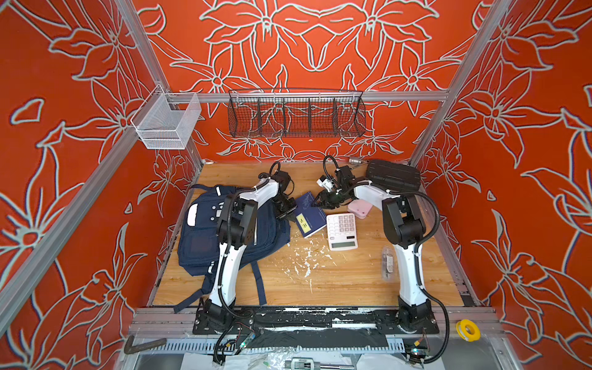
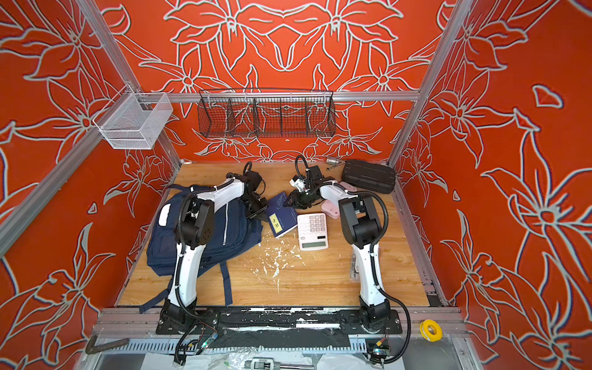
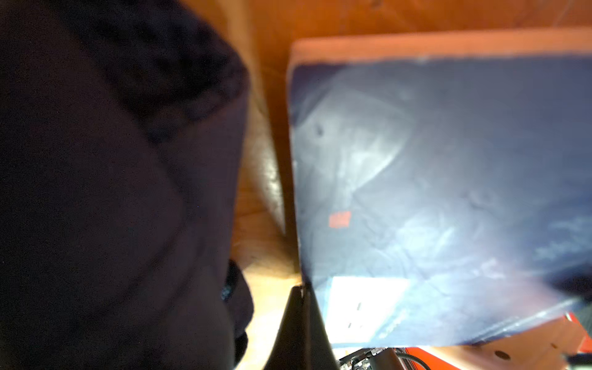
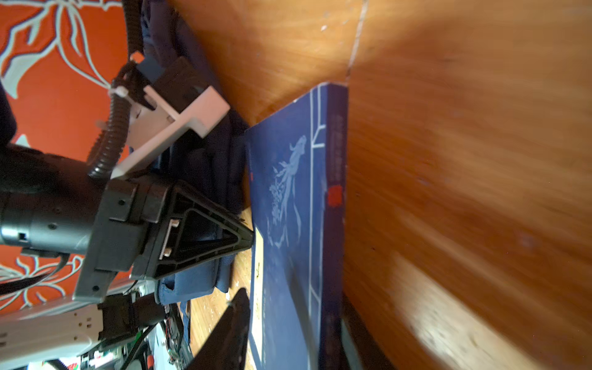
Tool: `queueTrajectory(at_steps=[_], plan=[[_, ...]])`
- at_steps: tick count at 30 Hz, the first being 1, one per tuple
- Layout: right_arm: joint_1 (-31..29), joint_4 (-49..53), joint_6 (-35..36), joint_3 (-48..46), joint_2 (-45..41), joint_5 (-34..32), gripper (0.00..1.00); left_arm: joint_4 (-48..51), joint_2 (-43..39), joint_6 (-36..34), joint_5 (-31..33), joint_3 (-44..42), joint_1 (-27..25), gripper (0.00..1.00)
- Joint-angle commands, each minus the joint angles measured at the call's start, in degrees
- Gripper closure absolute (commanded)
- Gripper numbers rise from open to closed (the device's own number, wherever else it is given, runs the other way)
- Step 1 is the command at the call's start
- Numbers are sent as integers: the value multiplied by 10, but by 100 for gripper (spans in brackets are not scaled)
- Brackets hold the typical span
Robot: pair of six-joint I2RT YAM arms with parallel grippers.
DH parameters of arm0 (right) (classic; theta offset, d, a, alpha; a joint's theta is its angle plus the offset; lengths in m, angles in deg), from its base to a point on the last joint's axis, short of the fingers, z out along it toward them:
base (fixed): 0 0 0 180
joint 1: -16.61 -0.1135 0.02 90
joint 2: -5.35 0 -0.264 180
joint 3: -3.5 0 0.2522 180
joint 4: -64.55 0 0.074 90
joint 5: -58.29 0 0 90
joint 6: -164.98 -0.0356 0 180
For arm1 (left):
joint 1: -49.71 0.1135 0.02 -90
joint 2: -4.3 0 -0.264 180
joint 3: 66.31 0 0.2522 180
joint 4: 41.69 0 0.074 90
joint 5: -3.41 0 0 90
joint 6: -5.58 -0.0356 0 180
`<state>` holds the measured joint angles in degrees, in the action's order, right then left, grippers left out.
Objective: Pack the student bag
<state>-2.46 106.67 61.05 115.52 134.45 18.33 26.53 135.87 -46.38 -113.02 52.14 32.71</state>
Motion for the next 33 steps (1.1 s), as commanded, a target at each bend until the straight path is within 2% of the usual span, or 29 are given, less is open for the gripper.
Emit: queueTrajectory(at_steps=[1,4,13,20,26,28,33], plan=[[-12,26,18,26,24,31,58,-19,61,-6,77,-13,6,100],[-12,35,19,52,42,22,62,-21,59,-6,74,-4,7,100],[-9,20,4,121,58,-33,89,-34,10,1,67,15,6,100],[3,-29,-1,160,37,-66,98,-76,-93,17,69,-4,-9,100],[13,-4,20,192,9,-77,100,-103,-189,-1,91,-5,-25,100],[14,-11,35,178,-15,-73,100,-103,-218,-24,98,0,-25,93],[14,-4,100,130,-92,-51,100,-101,-282,-154,146,19,-25,61]])
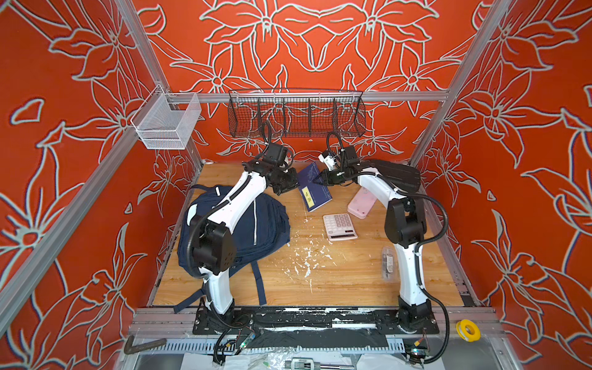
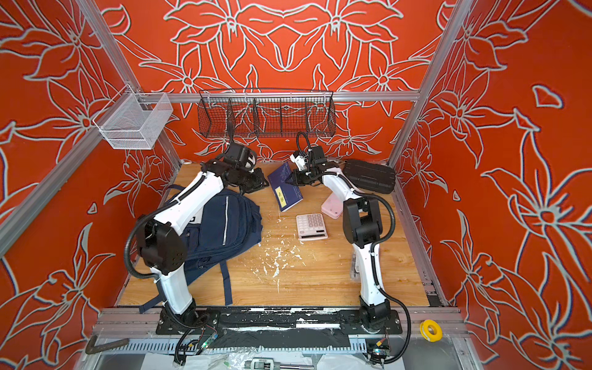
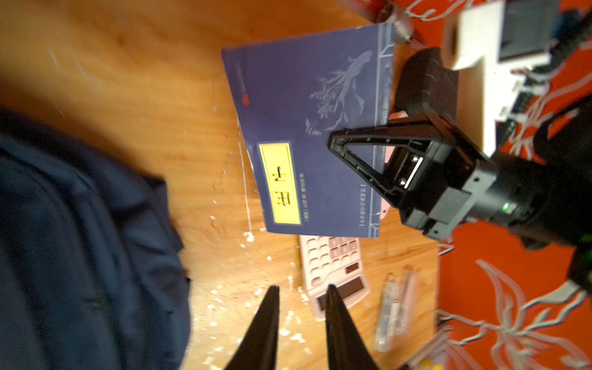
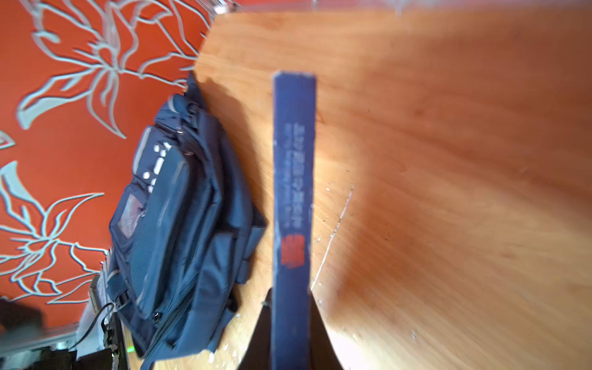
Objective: Pack the student bag
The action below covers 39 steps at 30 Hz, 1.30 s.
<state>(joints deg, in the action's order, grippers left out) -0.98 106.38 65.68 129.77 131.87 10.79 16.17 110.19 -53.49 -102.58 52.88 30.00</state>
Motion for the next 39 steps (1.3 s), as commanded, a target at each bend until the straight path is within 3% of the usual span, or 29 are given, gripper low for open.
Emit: queueTrajectory(at_steps=[1,9,17,25,39], plan=[[-1,11,69,-18,-81,32,100,3,-35,-116,52,16,2,55],[-2,90,215,-85,-189,62,100,-45,-113,-399,72,-23,1,29],[-10,125,346,-158,-274,91,100,-104,-206,-606,-111,-124,1,20],[-28,134,431,-196,-307,136,100,-127,-202,-652,-216,-159,0,19],[-40,166,516,-200,-309,200,100,-112,-173,-656,-251,-166,-2,29]])
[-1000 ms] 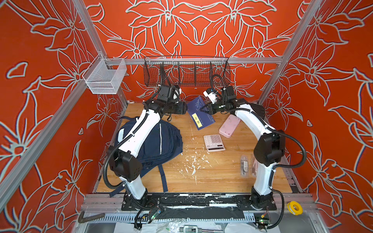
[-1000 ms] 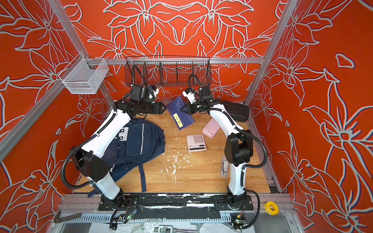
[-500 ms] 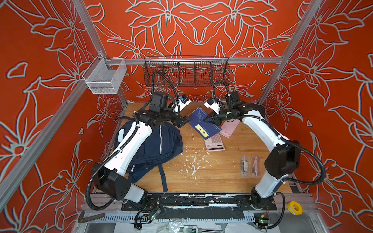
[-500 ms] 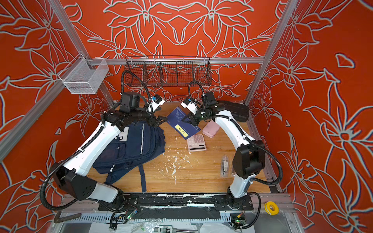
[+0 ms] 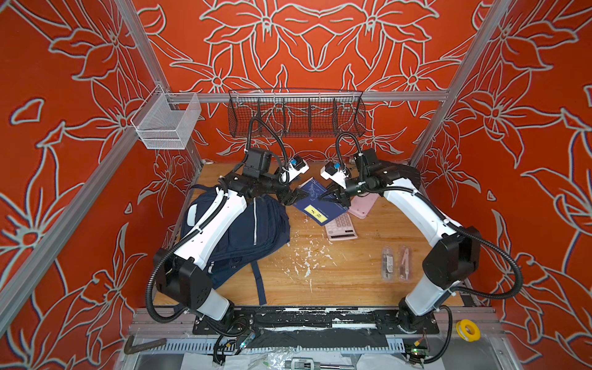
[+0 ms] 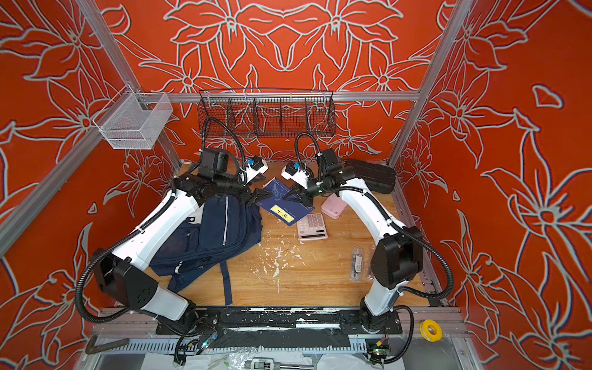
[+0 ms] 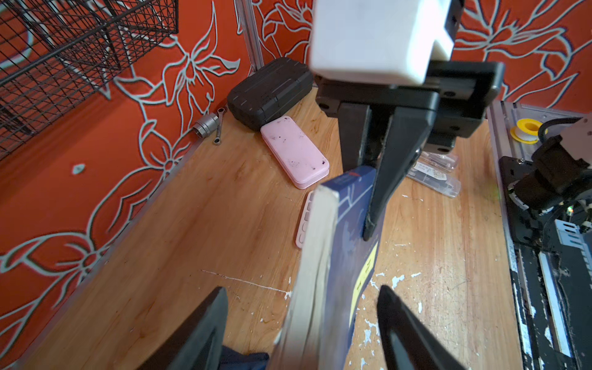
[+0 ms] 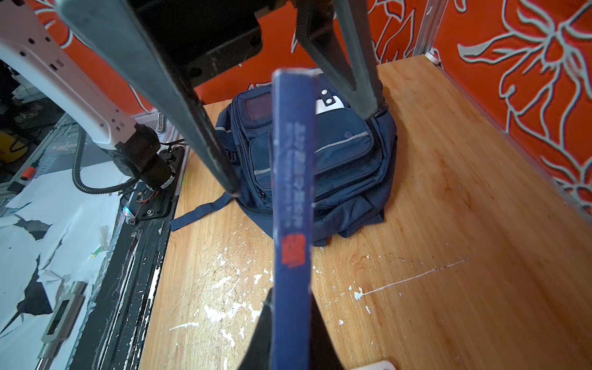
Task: Pack the student bag
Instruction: 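Lift the dark blue book upright with the right gripper while the left holds its corner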
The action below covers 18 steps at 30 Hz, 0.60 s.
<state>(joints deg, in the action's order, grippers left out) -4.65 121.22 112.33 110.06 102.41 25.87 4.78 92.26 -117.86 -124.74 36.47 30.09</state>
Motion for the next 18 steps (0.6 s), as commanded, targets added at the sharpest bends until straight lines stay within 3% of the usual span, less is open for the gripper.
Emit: queueTrajectory(at_steps=[1,5,6,8,9,10,13,15,18], plan=[[-4,23,57,-1,-14,54,100,8,10,-11,-35,2,-3,32],[-6,30,67,8,-9,45,100,30,22,-7,-69,17,-4,51],[-6,25,64,7,-8,40,100,34,24,-6,-79,21,-3,60],[-5,12,53,6,-7,29,100,49,29,-14,-101,32,-4,91],[-6,1,33,7,-7,19,100,58,32,-15,-105,38,-4,100],[-5,-5,18,10,-5,11,100,63,34,-7,-104,44,-3,100],[-5,-11,0,13,-6,-27,68,69,38,23,-120,62,2,100],[-1,-18,-7,3,-14,-69,60,43,32,70,-148,62,17,100],[23,-97,-77,-50,-38,-109,54,-16,13,140,-167,43,36,100]])
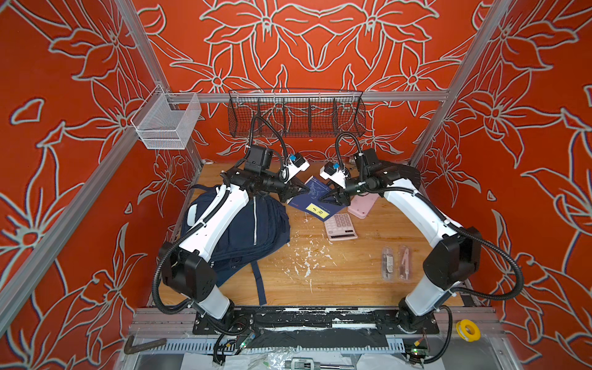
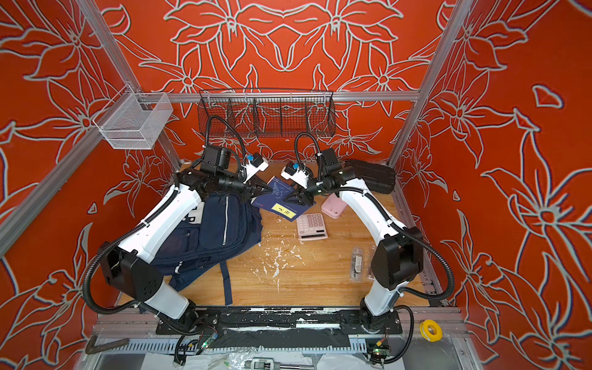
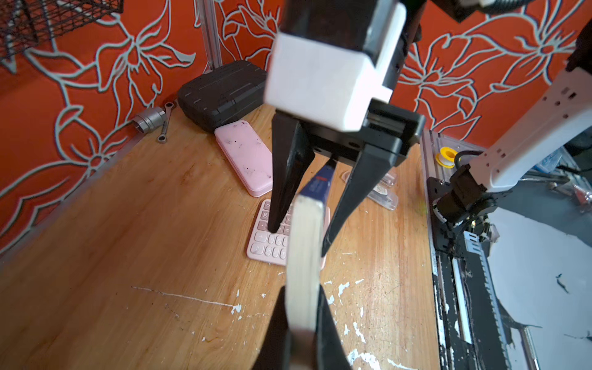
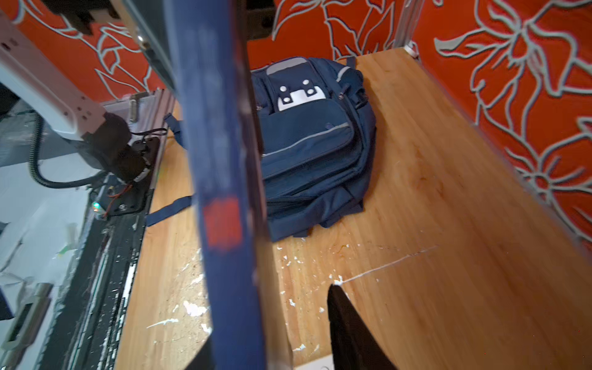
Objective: Pack the student bag
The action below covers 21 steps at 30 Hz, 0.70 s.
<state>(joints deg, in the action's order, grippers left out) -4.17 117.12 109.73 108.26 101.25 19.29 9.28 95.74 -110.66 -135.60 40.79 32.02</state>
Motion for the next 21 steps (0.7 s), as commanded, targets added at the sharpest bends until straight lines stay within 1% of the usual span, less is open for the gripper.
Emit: queueTrajectory(at_steps=[1,2,4,5,7,9,12,13,16,18,21], plan=[[31,-93,-86,-55,-37,-38,51,-72,-25,84,-59,-3,19,100],[44,-130,-119,-77,-47,-23,49,-75,-28,94,-60,-4,19,100],[71,-238,-201,-135,-69,18,41,-88,-32,127,-61,-6,22,100],[86,-308,-248,-169,-80,36,36,-99,-33,146,-62,-9,24,100],[108,-436,-331,-225,-98,58,32,-123,-36,186,-64,-14,29,100],[118,-500,-375,-255,-102,77,31,-140,-38,215,-70,-17,29,100],[120,-563,-424,-275,-93,118,31,-190,-46,262,-82,-31,29,100],[120,-604,-460,-286,-88,128,31,-210,-49,273,-84,-39,29,100],[120,-776,-561,-327,-75,136,31,-253,-53,302,-98,-58,29,100],[120,-856,-633,-331,-56,155,32,-265,-53,314,-101,-63,29,100],[120,-988,-751,-326,-21,190,35,-267,-51,320,-99,-62,29,100]])
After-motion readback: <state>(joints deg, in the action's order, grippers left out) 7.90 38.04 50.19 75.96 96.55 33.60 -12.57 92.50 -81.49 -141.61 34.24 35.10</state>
